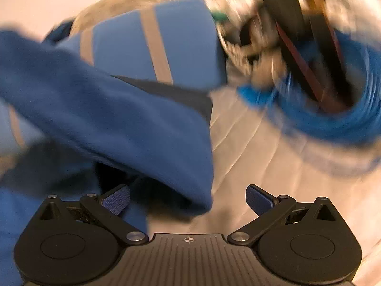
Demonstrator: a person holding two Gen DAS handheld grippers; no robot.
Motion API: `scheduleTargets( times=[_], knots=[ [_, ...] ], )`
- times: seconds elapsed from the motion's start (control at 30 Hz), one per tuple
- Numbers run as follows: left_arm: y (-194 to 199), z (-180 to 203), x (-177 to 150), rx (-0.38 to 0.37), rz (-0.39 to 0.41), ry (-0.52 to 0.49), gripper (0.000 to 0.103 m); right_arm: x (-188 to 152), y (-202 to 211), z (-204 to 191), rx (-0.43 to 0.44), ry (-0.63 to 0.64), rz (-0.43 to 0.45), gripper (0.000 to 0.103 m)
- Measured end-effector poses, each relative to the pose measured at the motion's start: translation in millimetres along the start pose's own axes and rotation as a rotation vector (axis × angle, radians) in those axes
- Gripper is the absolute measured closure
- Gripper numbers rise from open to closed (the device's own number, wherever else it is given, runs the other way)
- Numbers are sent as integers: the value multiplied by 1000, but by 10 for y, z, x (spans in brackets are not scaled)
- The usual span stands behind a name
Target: Fold clothes
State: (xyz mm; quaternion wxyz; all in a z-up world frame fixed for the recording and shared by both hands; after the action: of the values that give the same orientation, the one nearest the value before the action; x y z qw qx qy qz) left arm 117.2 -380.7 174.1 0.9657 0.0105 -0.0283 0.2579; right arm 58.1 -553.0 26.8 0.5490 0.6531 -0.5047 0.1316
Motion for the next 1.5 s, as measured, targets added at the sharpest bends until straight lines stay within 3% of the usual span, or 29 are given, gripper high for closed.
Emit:
scheduleTargets(
  times=[0.1,0.23,0.63,0.83,0.97,1.27,1.4,1.5],
  knots=[
    [-2,91,33,-34,19,6,88,-69,-152,169,121,-257,-51,0],
    [7,262,94,-76,42,6,88,-71,-207,236,227,-444,-23,0],
    [110,820,136,-166,81,-54,88,181,-357,252,245,-597,8,1],
    [234,875,174,-140,114,-84,89,552,-349,268,214,-516,23,1],
    [235,765,128,-124,120,-72,89,625,-413,306,181,-474,-27,0],
    [155,714,42,-131,95,-56,89,275,-312,-48,173,-263,-32,0],
    [200,721,93,-129,106,-49,89,185,-368,-243,75,-91,-36,2],
    [280,756,153,-132,117,-54,89,103,-437,-253,-20,5,-61,15]
  ],
)
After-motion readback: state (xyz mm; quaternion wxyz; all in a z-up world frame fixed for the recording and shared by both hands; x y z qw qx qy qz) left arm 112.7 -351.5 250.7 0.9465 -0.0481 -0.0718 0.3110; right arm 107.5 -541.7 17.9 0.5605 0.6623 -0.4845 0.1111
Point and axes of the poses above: each gripper's, at about its wrist camera, not at the fingertips, and y roughly against the way its jaws point, z to its right, x to its top, the point moved 7 cm from there along -y, roughly the way its jaws point, and after that the axes turned 3 degrees about -z, right-handed, at the moved point
